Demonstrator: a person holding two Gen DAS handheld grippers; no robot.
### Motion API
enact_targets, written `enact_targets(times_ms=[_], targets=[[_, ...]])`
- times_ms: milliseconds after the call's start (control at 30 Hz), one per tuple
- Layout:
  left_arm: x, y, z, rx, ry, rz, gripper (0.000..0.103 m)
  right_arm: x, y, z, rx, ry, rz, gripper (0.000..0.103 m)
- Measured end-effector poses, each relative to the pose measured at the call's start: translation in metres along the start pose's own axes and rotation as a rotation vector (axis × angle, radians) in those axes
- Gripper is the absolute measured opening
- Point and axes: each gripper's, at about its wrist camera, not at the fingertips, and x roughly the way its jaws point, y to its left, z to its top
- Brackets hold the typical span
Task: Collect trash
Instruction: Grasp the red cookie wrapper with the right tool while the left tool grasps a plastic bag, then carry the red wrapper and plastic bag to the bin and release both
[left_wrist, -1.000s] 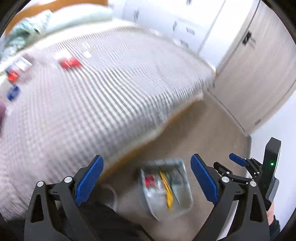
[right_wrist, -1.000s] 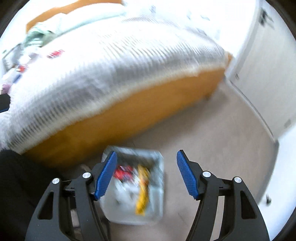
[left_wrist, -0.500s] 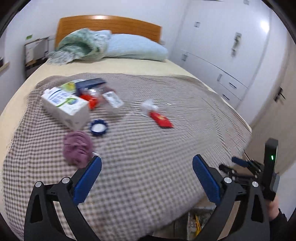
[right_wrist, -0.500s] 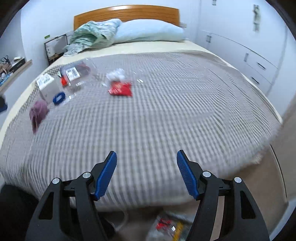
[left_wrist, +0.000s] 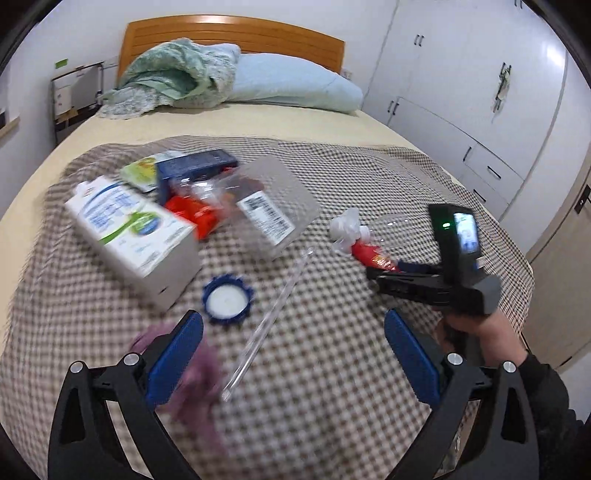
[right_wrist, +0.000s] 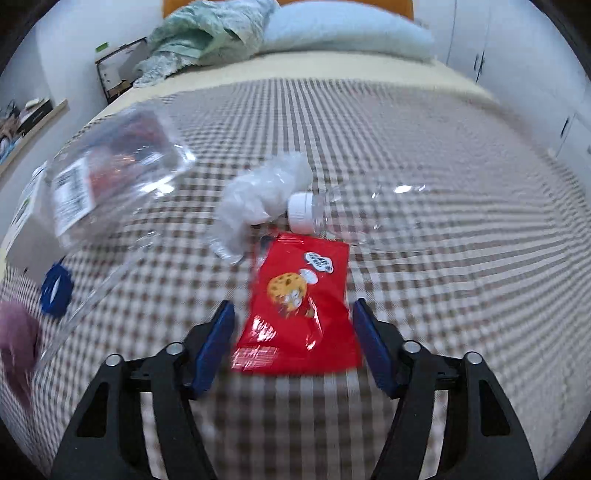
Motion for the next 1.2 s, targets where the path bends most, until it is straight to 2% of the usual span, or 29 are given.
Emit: enact_targets(times_ms=[33, 67, 133, 200, 267, 300, 333, 367, 400, 433, 467, 500, 567, 600, 633, 667, 700, 767, 867, 1067, 1200], targets=[[0.007, -0.006, 0.004, 0.011, 0.0, -0.005, 0.095, -0.005, -0.006, -0.003, 0.028, -0.02, 0.016, 0.031], [0.015, -0.012, 0.008, 0.02, 0.001, -0.008, 0.095, -0.013, -0.01, -0.006, 0.035, -0.041, 0.025, 0.028], [0.034, -0.027, 0.015, 0.04, 0.012, -0.014, 0.092, -0.043, -0.018, -0.019, 0.014, -0.11, 0.032, 0.026], [0.055, -0.043, 0.024, 0.061, 0.036, -0.035, 0.081, -0.071, -0.03, -0.033, 0.003, -0.159, 0.005, 0.026], [0.078, -0.06, 0.036, 0.073, 0.059, -0.038, 0.077, -0.097, -0.047, -0.046, 0.008, -0.199, -0.022, 0.025], [0.091, -0.071, 0.044, 0.084, 0.074, -0.022, 0.072, -0.115, -0.059, -0.056, 0.02, -0.224, -0.039, 0.025], [0.104, -0.083, 0.051, 0.108, 0.084, -0.013, 0.072, -0.121, -0.068, -0.058, 0.03, -0.233, -0.041, 0.026], [0.116, -0.093, 0.056, 0.144, 0.087, -0.006, 0.072, -0.129, -0.077, -0.065, 0.042, -0.243, -0.042, 0.026], [0.134, -0.105, 0.06, 0.207, 0.102, 0.036, 0.068, -0.138, -0.086, -0.072, 0.057, -0.252, -0.044, 0.026], [0.152, -0.114, 0.063, 0.246, 0.132, 0.096, 0.063, -0.142, -0.092, -0.077, 0.068, -0.252, -0.042, 0.026], [0.164, -0.119, 0.065, 0.264, 0.15, 0.115, 0.063, -0.147, -0.095, -0.083, 0.071, -0.246, -0.041, 0.026], [0.179, -0.123, 0.068, 0.278, 0.166, 0.1, 0.063, -0.152, -0.096, -0.09, 0.065, -0.239, -0.051, 0.026], [0.207, -0.125, 0.07, 0.298, 0.215, 0.165, 0.059, -0.16, -0.097, -0.103, 0.048, -0.22, -0.056, 0.026], [0.218, -0.124, 0.07, 0.286, 0.231, 0.21, 0.048, -0.163, -0.098, -0.111, 0.046, -0.21, -0.056, 0.026], [0.223, -0.122, 0.07, 0.274, 0.24, 0.207, 0.028, -0.163, -0.098, -0.116, 0.047, -0.201, -0.052, 0.026], [0.225, -0.121, 0.069, 0.269, 0.252, 0.215, 0.012, -0.163, -0.097, -0.12, 0.047, -0.192, -0.045, 0.026], [0.226, -0.118, 0.067, 0.26, 0.276, 0.229, 0.003, -0.164, -0.097, -0.127, 0.052, -0.178, -0.039, 0.026], [0.214, -0.113, 0.065, 0.229, 0.273, 0.222, 0.0, -0.166, -0.093, -0.134, 0.057, -0.162, -0.031, 0.026], [0.166, -0.104, 0.065, 0.176, 0.23, 0.191, 0.0, -0.179, -0.082, -0.143, 0.049, -0.165, -0.005, 0.026], [0.025, -0.077, 0.071, 0.107, 0.06, 0.137, 0.0, -0.229, -0.047, -0.134, -0.007, -0.231, 0.034, 0.026], [-0.065, -0.038, 0.07, 0.052, -0.014, 0.165, 0.0, -0.262, -0.016, -0.138, -0.058, -0.262, 0.058, 0.026]])
